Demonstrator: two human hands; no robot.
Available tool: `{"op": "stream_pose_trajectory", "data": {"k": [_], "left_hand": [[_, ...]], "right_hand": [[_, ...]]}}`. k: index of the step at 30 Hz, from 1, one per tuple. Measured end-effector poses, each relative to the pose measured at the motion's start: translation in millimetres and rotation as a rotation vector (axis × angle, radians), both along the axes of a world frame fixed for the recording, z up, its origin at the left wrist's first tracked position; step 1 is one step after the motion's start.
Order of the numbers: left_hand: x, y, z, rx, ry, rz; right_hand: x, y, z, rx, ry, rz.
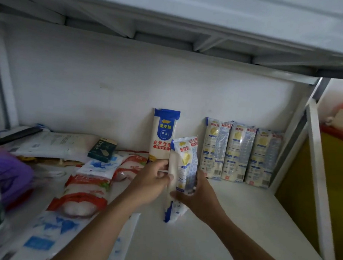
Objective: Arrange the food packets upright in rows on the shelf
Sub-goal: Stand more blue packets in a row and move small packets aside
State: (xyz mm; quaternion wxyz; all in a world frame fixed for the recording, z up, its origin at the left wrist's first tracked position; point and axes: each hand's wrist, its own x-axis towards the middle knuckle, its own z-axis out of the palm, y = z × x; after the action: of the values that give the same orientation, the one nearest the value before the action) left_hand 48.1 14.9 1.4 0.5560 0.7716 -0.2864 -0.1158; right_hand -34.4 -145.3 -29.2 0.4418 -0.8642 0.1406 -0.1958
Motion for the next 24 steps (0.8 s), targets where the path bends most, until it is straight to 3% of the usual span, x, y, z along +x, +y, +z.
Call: {"op": "stream_pose_trajectory", "data": {"k": [4,7,12,15,18,21,24], "left_hand": [[-1.1,-8.9,-4.1,-0.064,-0.043,0.005],[-1.7,-14.8,-5.0,-0.101,-0.053,0.038],[-2.7,-20.0,-8.2,-0.102,-0.072,0.071],[-1.4,-22.0,-7.0,-0.129,-0.045,0.027],[-5.1,-20.6,-3.1,-0.18,-0.05,-0.012],[-1.5,-21.2,-5.4,-0.248,-0.108,0.106],[5.7,-18.4,-5.1,-0.303,-0.046,0.139]], "right_hand": [[-0.7,-2.3,-0.8,-0.009,-0.06,-0.106],[-5.6,5.7,5.4,0.096,-0.12,-0.082],[-8.8,17.2,6.4,0.101,-0.134,0.022],[-6.7,13.3,8.2,0.121,-0.153,-0.021],[-3.4,2.2,10.0,0.203,-0.156,-0.058],[-2.8,-5.7,11.0,0.345,-0.154,-0.027],[-5.1,-9.6,13.5,0.475,-0.169,0.04]]}}
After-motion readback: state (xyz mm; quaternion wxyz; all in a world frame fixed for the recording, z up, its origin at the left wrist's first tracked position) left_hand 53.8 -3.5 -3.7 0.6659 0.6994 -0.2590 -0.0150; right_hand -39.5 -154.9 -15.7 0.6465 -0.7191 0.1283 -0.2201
